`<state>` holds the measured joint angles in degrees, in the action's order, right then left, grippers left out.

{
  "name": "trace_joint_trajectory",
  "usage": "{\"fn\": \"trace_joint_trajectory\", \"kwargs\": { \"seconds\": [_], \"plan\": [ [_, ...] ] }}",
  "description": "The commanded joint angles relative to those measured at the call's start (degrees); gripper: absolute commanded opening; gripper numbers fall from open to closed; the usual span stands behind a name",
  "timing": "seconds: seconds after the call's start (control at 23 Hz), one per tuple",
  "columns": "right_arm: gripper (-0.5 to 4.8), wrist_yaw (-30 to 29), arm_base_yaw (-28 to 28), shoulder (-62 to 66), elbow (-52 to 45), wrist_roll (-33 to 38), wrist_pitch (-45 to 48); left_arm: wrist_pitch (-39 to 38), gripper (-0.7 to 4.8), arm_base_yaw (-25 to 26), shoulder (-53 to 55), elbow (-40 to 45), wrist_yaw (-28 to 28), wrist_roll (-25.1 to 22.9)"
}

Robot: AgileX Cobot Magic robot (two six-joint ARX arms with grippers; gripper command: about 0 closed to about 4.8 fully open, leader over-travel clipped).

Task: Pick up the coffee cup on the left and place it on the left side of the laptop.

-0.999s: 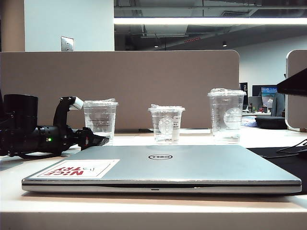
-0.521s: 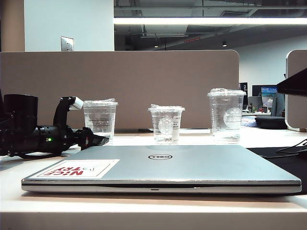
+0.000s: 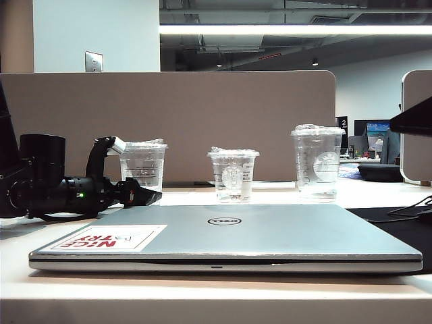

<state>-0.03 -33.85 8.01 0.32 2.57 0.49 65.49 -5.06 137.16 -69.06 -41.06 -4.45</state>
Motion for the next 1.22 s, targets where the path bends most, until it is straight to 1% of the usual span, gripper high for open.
{"fn": "trace_joint_trajectory", "kwargs": {
  "seconds": [0.04, 0.17, 0.43, 0.48, 0.52, 0.56, 0.61, 0.87, 1.09, 1.22],
  "plan": [
    [-0.04, 0.09, -0.09, 0.07, -0.24, -0.02, 0.79, -1.2, 4.79, -0.02, 0.33, 0.15, 2.27, -0.31],
    [-0.04, 0.09, -0.09, 0.07, -0.24, -0.02, 0.76, -1.2, 4.79, -0.02, 0.33, 0.17, 2.45, -1.18],
    [-0.04, 0.09, -0.09, 0.09, -0.24, -0.02, 0.79, -1.22, 4.79, 0.0, 0.33, 0.17, 2.49, -1.11],
    [-0.04, 0.09, -0.09, 0.09, -0.24, -0.02, 0.79, -1.22, 4.63, 0.04, 0.33, 0.17, 2.49, -1.11],
    [-0.04, 0.09, -0.09, 0.07, -0.24, -0.02, 0.79, -1.22, 4.22, 0.04, 0.33, 0.15, 2.51, -1.11],
    [-0.04, 0.09, -0.09, 0.07, -0.24, -0.02, 0.79, -1.22, 3.26, 0.09, 0.33, 0.15, 2.49, -1.14],
    [-0.04, 0.09, -0.09, 0.07, -0.24, -0.02, 0.79, -1.2, 3.04, 0.09, 0.33, 0.15, 2.47, -1.14],
    [-0.04, 0.09, -0.09, 0.07, -0.24, -0.02, 0.79, -0.98, 3.05, 0.15, 0.28, 0.04, 2.45, -1.16],
    [-0.04, 0.09, -0.09, 0.07, -0.24, -0.02, 0.79, 1.77, 3.09, 1.01, 0.24, 0.04, 2.03, -0.81],
    [-0.04, 0.09, -0.09, 0.07, -0.24, -0.02, 0.79, 4.35, 3.09, 1.51, 0.2, 0.07, -1.46, 1.51]
  ]
}}
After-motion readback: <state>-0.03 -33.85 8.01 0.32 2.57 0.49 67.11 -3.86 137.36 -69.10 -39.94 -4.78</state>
